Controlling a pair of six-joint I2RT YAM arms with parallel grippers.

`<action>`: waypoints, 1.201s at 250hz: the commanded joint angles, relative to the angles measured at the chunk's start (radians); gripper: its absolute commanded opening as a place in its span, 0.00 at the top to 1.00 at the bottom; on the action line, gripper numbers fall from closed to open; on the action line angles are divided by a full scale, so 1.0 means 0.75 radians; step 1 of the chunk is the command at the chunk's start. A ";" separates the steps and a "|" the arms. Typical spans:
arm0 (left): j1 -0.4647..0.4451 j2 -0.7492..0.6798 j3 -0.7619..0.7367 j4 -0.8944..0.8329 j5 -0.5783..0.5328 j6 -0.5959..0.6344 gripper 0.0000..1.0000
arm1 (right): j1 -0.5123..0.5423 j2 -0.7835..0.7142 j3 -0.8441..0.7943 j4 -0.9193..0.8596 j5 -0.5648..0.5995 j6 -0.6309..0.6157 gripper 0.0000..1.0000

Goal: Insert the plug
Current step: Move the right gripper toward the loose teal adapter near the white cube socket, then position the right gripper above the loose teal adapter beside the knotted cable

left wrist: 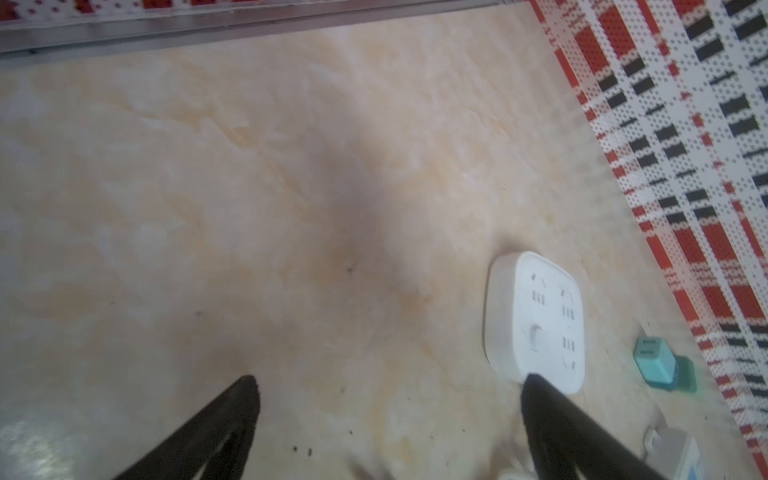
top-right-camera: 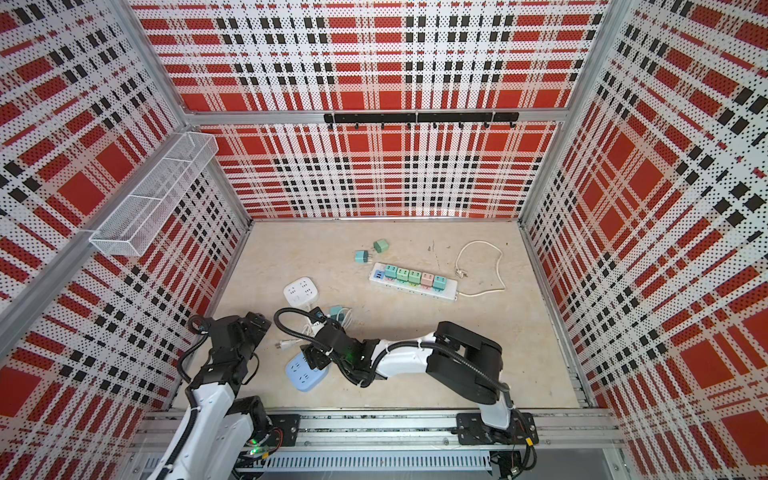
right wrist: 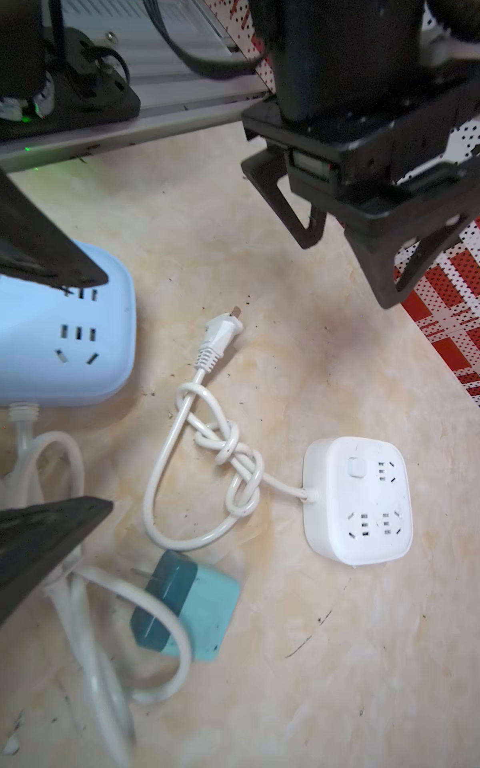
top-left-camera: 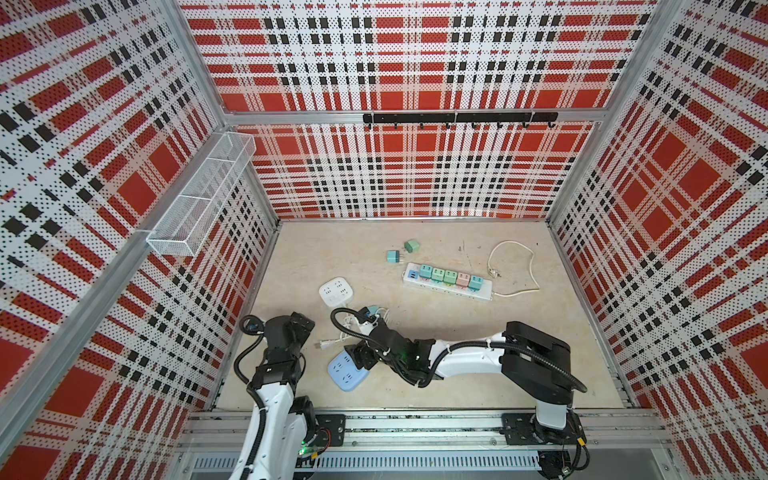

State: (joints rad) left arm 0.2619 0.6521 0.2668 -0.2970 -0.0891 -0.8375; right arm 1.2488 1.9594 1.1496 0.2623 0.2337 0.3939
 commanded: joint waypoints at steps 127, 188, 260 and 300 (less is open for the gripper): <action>0.084 -0.183 -0.035 -0.118 0.077 -0.032 0.01 | 0.051 0.347 0.497 -0.500 -0.041 -0.159 0.20; 0.086 -0.181 -0.036 -0.112 0.082 -0.035 0.00 | 0.081 0.322 0.480 -0.669 -0.020 -0.201 0.21; 0.086 -0.181 -0.036 -0.102 0.093 -0.038 0.01 | 0.084 0.100 0.182 -0.756 0.127 -0.235 0.23; 0.086 -0.176 -0.038 -0.081 0.124 -0.033 0.01 | 0.080 -0.050 -0.007 -0.753 0.205 -0.241 0.18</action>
State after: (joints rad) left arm 0.3202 0.5220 0.2466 -0.3752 -0.0170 -0.8509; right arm 1.3117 1.9766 1.2572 -0.1856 0.3069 0.2489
